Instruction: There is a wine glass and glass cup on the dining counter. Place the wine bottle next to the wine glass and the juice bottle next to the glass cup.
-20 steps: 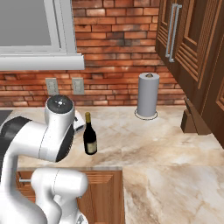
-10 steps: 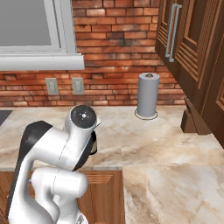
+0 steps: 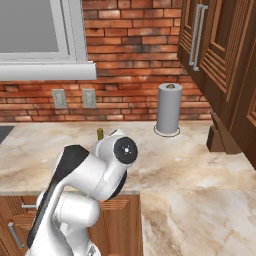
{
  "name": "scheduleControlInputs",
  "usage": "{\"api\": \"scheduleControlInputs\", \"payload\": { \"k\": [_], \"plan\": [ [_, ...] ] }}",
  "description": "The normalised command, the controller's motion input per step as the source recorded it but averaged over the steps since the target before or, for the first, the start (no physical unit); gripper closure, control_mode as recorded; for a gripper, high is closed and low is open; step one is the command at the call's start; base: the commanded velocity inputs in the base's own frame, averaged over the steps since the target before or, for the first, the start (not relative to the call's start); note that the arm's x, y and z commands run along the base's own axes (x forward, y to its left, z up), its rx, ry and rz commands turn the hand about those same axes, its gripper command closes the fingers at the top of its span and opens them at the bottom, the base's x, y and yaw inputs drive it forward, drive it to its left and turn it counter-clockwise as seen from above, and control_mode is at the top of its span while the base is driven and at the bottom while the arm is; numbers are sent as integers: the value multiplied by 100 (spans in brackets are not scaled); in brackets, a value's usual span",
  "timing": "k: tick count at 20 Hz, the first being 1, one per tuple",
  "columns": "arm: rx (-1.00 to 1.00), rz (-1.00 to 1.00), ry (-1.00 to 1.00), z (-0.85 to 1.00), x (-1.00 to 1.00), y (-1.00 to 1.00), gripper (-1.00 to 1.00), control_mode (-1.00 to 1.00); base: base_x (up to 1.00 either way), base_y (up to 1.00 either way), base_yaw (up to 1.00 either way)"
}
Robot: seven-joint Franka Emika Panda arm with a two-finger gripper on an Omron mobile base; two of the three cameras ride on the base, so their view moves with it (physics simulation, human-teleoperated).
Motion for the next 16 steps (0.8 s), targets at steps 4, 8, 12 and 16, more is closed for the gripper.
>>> {"api": "scheduleControlInputs", "payload": {
  "k": [4, 8, 12, 16],
  "plan": [
    [18, 3, -3, -25, 47, -2, -100, -100, 0, 0, 0],
    [20, 3, -1, -21, 45, 0, -100, -100, 0, 0, 0],
    [21, 4, 0, -12, 30, 0, -100, -100, 0, 0, 0],
    [7, 1, 0, -14, 22, 2, -100, -100, 0, 0, 0]
  ]
}}
